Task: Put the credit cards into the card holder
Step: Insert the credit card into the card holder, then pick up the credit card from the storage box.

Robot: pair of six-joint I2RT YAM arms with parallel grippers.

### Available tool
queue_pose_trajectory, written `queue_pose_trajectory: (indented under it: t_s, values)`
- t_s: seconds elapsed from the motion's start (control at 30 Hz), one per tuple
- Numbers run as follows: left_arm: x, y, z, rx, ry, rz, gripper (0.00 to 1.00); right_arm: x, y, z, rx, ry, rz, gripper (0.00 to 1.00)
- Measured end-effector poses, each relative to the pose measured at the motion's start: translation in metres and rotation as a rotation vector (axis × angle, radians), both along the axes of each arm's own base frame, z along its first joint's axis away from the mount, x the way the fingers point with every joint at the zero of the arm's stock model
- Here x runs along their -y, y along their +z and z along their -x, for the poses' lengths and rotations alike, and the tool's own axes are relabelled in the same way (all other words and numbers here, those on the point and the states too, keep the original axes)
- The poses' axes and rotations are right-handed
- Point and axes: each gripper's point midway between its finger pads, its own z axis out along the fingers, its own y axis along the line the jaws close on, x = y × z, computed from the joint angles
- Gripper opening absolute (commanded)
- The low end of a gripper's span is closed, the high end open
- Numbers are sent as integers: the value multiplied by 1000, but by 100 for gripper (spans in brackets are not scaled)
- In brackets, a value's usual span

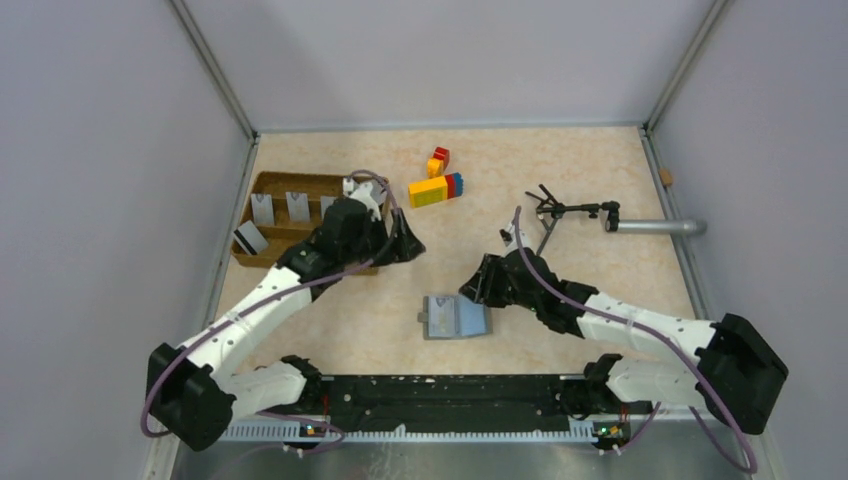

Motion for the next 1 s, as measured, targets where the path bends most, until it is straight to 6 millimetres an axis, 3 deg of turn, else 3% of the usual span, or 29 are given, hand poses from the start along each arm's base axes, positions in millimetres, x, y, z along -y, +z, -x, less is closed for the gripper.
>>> queue_pose_trajectory:
  t_s: [0.13,0.23,0.33,0.57,0.83,1.0]
  values:
    - [-31,58,-47,129,102,-89,88,21,13,-16,29,-42,30,37]
    - [-57,74,-85,165,173,-195,85,28,18,-21,40,-44,48,37]
    - [-82,68,-115,152,211,-301,79,32,21,-23,43,-34,62,37]
    - [-126,42,-149,119,205,-453,66,34,19,-20,26,3,61,36]
    - [-159,25,-191,81,183,-427,55,30,19,-14,8,40,46,33]
    - [-165,7,-216,46,139,-384,51,30,17,-13,-4,48,46,31]
